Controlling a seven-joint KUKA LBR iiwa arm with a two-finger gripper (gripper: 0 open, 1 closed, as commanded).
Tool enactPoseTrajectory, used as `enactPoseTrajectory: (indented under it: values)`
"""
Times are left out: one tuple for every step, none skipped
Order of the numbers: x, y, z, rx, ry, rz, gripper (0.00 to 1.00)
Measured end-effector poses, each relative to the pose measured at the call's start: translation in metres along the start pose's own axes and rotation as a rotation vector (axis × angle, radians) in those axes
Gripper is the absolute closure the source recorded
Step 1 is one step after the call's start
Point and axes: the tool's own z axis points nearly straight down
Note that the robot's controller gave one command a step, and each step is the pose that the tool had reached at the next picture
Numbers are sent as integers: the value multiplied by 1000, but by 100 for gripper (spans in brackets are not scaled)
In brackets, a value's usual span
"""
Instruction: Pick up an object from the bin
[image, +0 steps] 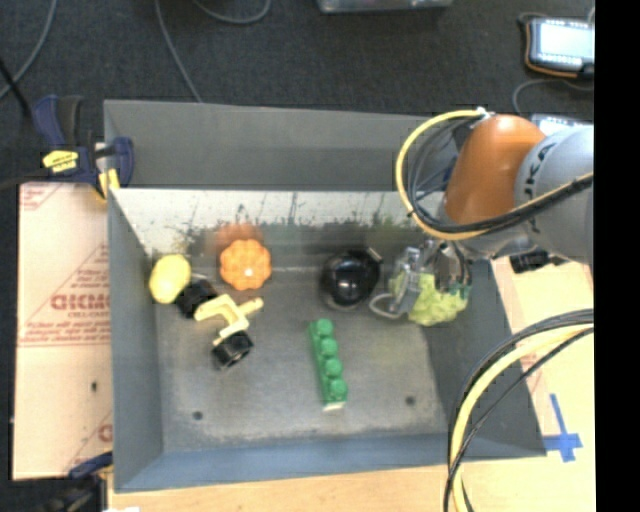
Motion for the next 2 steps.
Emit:
enactPoseTrajectory:
  values:
    - [3, 21, -26, -3, -29, 47, 100]
    - [4, 28, -106, 1, -4, -38, 100]
